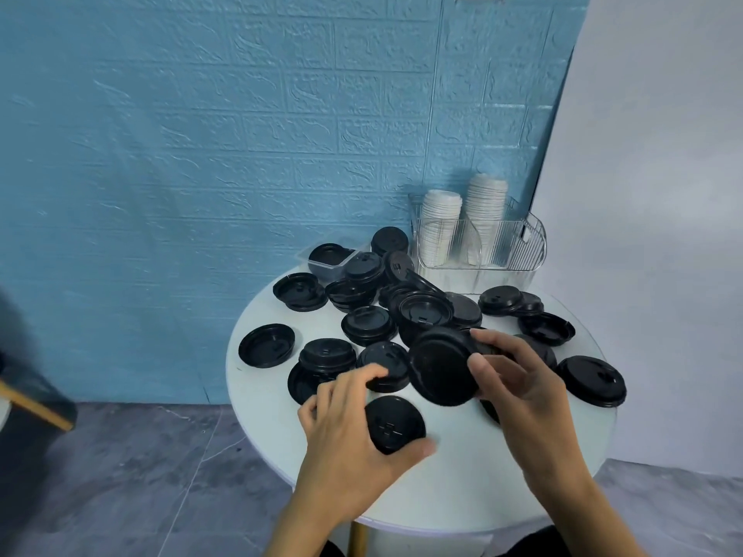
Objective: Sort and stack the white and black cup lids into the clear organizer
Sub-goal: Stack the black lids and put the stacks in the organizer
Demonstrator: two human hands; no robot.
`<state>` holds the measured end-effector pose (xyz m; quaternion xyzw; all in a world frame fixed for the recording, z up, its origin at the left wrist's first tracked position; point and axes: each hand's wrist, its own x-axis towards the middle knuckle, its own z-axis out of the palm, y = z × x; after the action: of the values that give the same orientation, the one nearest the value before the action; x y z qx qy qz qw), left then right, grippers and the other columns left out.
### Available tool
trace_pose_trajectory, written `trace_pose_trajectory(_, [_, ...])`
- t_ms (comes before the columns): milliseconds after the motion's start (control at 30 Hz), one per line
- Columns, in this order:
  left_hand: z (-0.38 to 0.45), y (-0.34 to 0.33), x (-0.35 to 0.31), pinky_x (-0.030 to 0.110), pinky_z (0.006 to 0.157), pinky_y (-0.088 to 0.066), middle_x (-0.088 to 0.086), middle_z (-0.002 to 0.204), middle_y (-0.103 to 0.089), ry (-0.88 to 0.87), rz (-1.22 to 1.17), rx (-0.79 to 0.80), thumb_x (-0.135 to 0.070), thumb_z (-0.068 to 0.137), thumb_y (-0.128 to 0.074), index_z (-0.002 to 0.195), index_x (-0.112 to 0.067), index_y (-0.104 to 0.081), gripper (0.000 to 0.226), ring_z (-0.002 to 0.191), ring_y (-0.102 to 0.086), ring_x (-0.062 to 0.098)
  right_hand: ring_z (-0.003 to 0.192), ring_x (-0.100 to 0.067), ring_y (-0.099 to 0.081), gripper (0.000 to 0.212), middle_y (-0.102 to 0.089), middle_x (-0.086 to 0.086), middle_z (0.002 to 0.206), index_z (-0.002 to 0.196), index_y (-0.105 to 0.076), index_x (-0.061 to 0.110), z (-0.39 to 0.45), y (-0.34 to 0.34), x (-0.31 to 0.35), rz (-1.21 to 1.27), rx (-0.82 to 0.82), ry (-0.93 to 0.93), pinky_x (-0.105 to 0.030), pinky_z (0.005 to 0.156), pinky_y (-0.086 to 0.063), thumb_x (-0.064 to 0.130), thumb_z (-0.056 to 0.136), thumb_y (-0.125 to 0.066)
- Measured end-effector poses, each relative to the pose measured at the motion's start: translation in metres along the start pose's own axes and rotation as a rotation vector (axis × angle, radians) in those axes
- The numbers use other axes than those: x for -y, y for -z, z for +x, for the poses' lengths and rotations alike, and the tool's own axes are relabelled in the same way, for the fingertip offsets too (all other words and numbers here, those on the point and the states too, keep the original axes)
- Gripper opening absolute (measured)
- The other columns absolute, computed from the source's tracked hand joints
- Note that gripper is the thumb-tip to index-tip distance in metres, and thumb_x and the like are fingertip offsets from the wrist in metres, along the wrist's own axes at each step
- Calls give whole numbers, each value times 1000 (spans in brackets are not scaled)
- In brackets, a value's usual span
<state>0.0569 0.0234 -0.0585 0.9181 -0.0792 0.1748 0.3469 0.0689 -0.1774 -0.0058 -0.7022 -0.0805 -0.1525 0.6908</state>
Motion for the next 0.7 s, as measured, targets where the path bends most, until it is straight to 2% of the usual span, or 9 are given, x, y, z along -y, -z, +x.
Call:
trace_pose_trajectory(67, [0,2,-2,17,108,-6,-43,139,-28,8,-54,-35,-97,56,-62,140,-61,-21,101,134,-22,-12,92,-28,-74,31,-77,-11,98,116,-68,29,0,-6,-1,148,14,-140,-36,77,-59,34,85,-68])
trace_pose_trajectory(133, [-1,5,-3,17,111,-5,-40,146,-27,14,-107,-70,-92,56,-68,147,-61,-20,108,139,-21,-11,90,-28,-74,35,-77,-14,102,120,-65,21,-2,-13,-3,257,82,-269,-31,72,-59,31,86,-66])
trace_pose_trajectory(200, [-1,8,-3,25,113,-14,-42,142,-35,11,-156,-93,-80,57,-75,144,-65,-29,99,139,-23,-14,88,-27,-73,33,-76,-16,105,121,-63,16,-5,-20,-7,312,157,-376,-30,72,-59,28,90,-63])
trace_pose_trajectory(300, [-1,10,0,28,109,-26,-46,130,-46,-13,-148,-102,-74,61,-74,125,-72,-46,70,129,-32,-19,82,-26,-69,21,-75,-16,105,116,-67,11,-5,-26,-14,278,201,-465,-30,69,-57,21,100,-58])
trace_pose_trajectory(400, [-2,11,2,20,105,-25,-46,125,-48,5,-148,-111,-75,58,-74,114,-71,-55,60,125,-30,-23,68,-24,-64,20,-74,-11,97,103,-75,19,-4,-27,-20,67,171,-418,-30,59,-54,17,104,-54])
trace_pose_trajectory(500, [-4,11,1,10,105,-11,-43,123,-47,-9,-81,-77,-77,60,-72,114,-67,-55,57,126,-36,-16,60,-12,-63,21,-71,3,93,94,-76,34,-7,-26,-22,-232,172,-291,-23,58,-51,33,100,-56])
trace_pose_trajectory(600, [-5,10,0,13,105,-15,-40,118,-50,-1,-29,-64,-79,61,-69,115,-59,-56,59,123,-40,-13,74,-5,-67,20,-66,14,102,105,-72,38,-12,-26,-27,-386,241,-214,-15,66,-50,51,91,-63])
trace_pose_trajectory(700, [-4,9,-2,16,101,-24,-37,115,-51,11,-35,-51,-76,64,-69,112,-54,-53,55,116,-46,-11,89,-1,-63,42,-58,25,107,119,-64,41,-15,-25,-31,-517,292,-116,-11,78,-47,63,84,-64])
